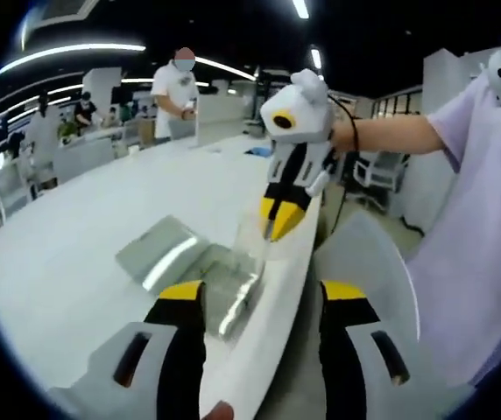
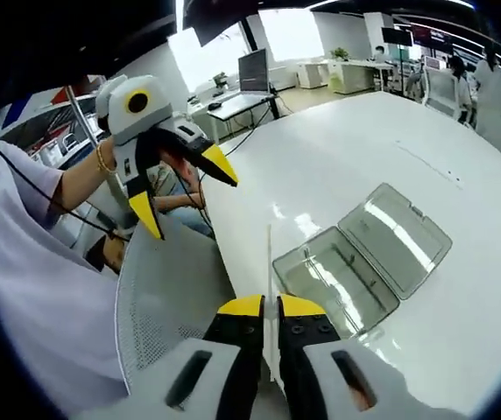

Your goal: Insert the divider into the dual guide fixture by aligning both edges with the guide slots and pushing it downward to the bottom, including one-sided entry, uneven engagement, binding, and posture correction.

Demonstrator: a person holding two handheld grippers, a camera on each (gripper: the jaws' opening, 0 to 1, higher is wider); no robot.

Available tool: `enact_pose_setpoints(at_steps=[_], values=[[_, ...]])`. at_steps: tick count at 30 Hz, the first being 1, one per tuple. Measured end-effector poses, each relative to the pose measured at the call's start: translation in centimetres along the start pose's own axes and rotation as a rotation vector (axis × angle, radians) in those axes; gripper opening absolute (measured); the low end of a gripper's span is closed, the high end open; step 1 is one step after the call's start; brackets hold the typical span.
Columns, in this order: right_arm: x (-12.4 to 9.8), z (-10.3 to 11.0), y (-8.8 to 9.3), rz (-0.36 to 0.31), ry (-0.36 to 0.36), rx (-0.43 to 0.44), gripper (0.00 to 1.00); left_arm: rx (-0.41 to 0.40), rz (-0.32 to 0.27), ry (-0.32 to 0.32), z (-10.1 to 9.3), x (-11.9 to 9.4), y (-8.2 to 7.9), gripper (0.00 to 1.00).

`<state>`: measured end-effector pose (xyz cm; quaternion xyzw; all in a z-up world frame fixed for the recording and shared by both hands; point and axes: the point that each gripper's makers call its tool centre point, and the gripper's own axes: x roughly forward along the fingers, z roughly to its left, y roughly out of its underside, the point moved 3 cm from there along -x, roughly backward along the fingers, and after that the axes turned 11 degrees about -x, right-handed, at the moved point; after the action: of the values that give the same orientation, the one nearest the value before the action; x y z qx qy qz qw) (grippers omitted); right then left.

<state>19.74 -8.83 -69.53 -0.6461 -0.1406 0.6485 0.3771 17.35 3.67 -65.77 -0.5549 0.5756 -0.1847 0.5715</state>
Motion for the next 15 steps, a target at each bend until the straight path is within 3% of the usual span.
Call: enact_pose_setpoints(at_steps=[15], values=[[2.0,-1.6,1.9,0.068,0.212,0.306,0.00,-0.003,0.013,-0.024,0.9,-2.2,1.9,0.54]])
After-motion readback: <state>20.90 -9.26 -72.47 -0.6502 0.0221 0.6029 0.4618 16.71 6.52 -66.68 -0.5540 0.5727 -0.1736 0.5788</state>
